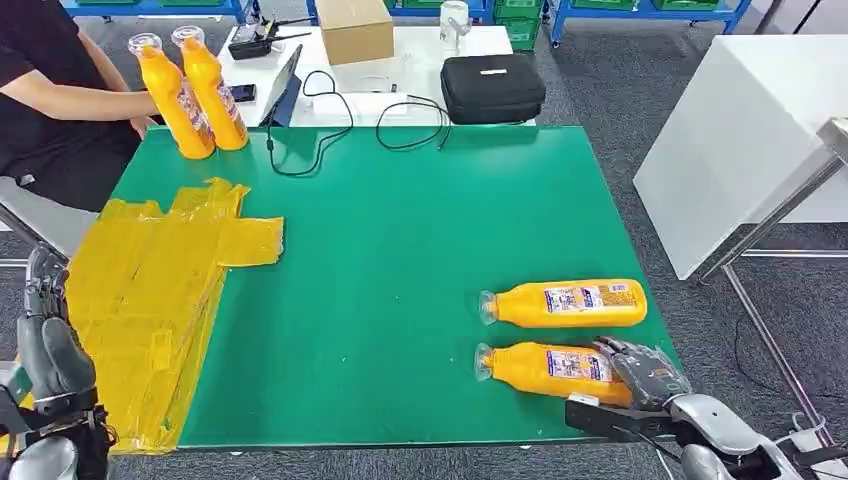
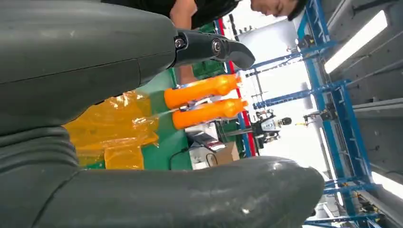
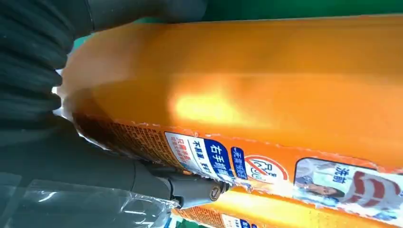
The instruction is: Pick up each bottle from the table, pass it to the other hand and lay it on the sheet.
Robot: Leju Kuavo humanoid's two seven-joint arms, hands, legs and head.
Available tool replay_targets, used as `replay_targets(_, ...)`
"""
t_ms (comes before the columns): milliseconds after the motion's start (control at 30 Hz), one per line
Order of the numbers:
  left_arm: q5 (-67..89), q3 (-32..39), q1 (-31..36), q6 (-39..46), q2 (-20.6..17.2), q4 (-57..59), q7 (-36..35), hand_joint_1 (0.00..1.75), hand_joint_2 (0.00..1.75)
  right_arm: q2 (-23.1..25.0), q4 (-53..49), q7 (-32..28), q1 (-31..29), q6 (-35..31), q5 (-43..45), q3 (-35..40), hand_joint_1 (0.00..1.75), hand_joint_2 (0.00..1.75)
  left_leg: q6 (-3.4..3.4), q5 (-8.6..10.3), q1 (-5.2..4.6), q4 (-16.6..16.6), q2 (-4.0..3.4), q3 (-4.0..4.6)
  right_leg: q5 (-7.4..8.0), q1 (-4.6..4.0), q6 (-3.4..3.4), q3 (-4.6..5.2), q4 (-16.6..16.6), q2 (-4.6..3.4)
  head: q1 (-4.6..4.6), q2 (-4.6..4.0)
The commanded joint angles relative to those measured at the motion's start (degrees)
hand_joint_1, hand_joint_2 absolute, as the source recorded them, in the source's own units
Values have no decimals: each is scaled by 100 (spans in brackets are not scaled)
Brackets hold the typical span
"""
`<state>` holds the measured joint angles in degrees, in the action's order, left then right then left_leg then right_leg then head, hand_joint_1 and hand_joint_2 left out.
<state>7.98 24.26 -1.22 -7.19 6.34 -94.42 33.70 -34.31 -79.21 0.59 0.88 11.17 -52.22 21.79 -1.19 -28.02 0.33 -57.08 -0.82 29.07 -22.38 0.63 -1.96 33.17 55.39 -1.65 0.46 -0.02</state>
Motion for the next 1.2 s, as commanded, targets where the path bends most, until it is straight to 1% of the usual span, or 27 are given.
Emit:
replay_targets(33, -21, 105, 131, -71, -65, 228, -22, 0, 0, 490, 522, -145, 75, -2, 193, -27, 175, 175, 5, 6, 10, 2, 10, 12, 7, -11, 7, 5, -10, 14, 0, 0)
replay_targets(67, -67, 95, 114, -130, -63, 223, -60, 0, 0, 583, 467, -208, 73, -89, 241, -92, 175, 175, 8, 13, 11, 8, 18, 26, 13, -13, 10, 16, -17, 25, 2, 0)
replay_targets(133, -174, 75, 12, -240, -37, 169, -134, 0, 0, 801, 293, -391, 103, -315, 417, -245, 175, 175, 8, 12, 10, 10, 22, 23, 9, -11, 10, 12, -16, 28, 0, 0)
replay_targets(167, -516, 28, -142, -544, 22, 50, -245, 0, 0, 1015, 48, -550, 177, -506, 555, -409, 175, 175, 9, 10, 12, 11, 17, 21, 9, -13, 12, 12, -18, 23, 0, 0)
replay_targets(200, -613, -9, -287, -630, 63, -56, -284, 0, 0, 1106, -161, -561, 232, -544, 581, -449, 175, 175, 8, 6, 11, 11, 9, 16, 7, -12, 10, 8, -15, 14, 0, 0)
replay_targets(267, -630, -36, -385, -650, 93, -134, -277, 0, 0, 1132, -327, -466, 267, -450, 585, -451, 175, 175, 5, -1, 13, 6, -3, 12, 2, -9, 6, 6, -7, 0, 0, 0)
replay_targets(333, -1009, -156, -539, -961, 155, -235, -421, 0, 0, 1457, -584, -902, 305, -771, 876, -712, 175, 175, 11, -2, 15, 5, -1, 34, 3, -8, 10, 27, -4, 4, -2, 0)
replay_targets(367, -1335, -289, -748, -1302, 261, -366, -642, 0, 175, 1728, -956, -1145, 385, -857, 1120, -887, 175, 175, 10, -2, 17, 3, -1, 41, 2, -9, 8, 36, -3, 3, 2, 0)
replay_targets(433, -1546, -581, -1099, -1645, 480, -584, -742, 0, 175, 1988, -1630, -1307, 603, -899, 1431, -1058, 175, 175, 12, 0, 14, 8, 3, 56, 1, -7, 12, 56, -3, 8, 0, 0)
replay_targets(467, -1959, -832, -1284, -1957, 582, -658, -862, 0, 175, 1991, -1946, -1294, 665, -872, 1462, -1064, 175, 175, 9, 2, 12, 5, 8, 62, -4, -5, 9, 58, 1, 11, 0, 0)
replay_targets(500, -1948, -889, -1349, -1932, 620, -691, -853, 0, 175, 1980, -2042, -1261, 712, -836, 1474, -1084, 175, 175, 5, 4, 8, 1, 15, 78, -5, 0, 6, 70, 8, 13, 0, 0)
replay_targets(567, -1923, -933, -1389, -1901, 633, -707, -831, 0, 175, 1957, -2082, -1256, 768, -835, 1476, -1123, 175, 175, 6, 5, 6, -2, 31, 101, -10, 1, 5, 90, 15, 27, -6, 0)
replay_targets(600, -2172, -1092, -1364, -2057, 522, -664, -876, 0, 175, 1944, -2042, -1417, 690, -759, 1633, -1137, 175, 175, 6, 8, 11, -2, 37, 111, -7, -3, 4, 96, 11, 33, -7, 0)
replay_targets(633, -2575, -1215, -1392, -2286, 528, -625, -1009, 0, 175, 2011, -2060, -1562, 659, -716, 1751, -1183, 175, 175, 6, 3, 12, -1, 45, 106, -12, -5, 5, 88, 8, 44, 0, 0)
replay_targets(700, -2836, -1525, -1426, -2463, 568, -565, -1086, 0, 175, 2181, -2033, -1662, 425, -634, 1816, -1070, 175, 175, 5, 5, 12, -1, 55, 108, -14, -4, 7, 90, 9, 55, 2, 0)
replay_targets(767, -2920, -1964, -1393, -2476, 563, -424, -1113, 0, 175, 2381, -1891, -1649, 165, -579, 1803, -787, 175, 175, 7, 7, 8, 0, 39, 121, -8, 1, 8, 101, 11, 42, -2, 0)
replay_targets(900, -3089, -2617, -1170, -2281, 417, -56, -1069, 0, 175, 2782, -1104, -1433, -567, -656, 1759, -210, 175, 175, 7, 13, 5, 5, 38, 124, -5, 5, -6, 100, 3, 38, -2, 0)
replay_targets(967, -3120, -2770, -1045, -2161, 354, 56, -1047, 0, 175, 2946, -689, -1354, -910, -725, 1813, -5, 175, 175, 7, 14, 3, 9, 44, 124, -3, 7, -5, 99, 0, 41, -2, 0)
replay_targets(1033, -3277, -2842, -977, -2222, 322, 122, -1119, 0, 175, 3005, -435, -1296, -1137, -719, 1797, 122, 175, 175, 10, 15, 6, 11, 43, 118, 0, 4, -2, 96, -2, 37, -2, 0)
replay_targets(1067, -3315, -2898, -922, -2243, 322, 163, -1150, 0, 175, 3124, -207, -1233, -1347, -718, 1812, 214, 175, 175, 7, 14, 5, 7, 53, 120, -4, 5, -7, 96, 0, 45, -2, 0)
replay_targets(1167, -3446, -3076, -706, -2258, 373, 329, -1260, 0, 175, 3517, 527, -1036, -1989, -739, 1850, 490, 175, 175, 9, 20, 5, 11, 44, 115, -2, 3, -2, 95, 0, 41, -4, 0)
replay_targets(1200, -3459, -3104, -663, -2232, 385, 353, -1278, 0, 175, 3599, 637, -986, -2097, -767, 1842, 539, 175, 175, 7, 22, 4, 8, 40, 118, -1, 3, -6, 97, 3, 38, -2, 0)
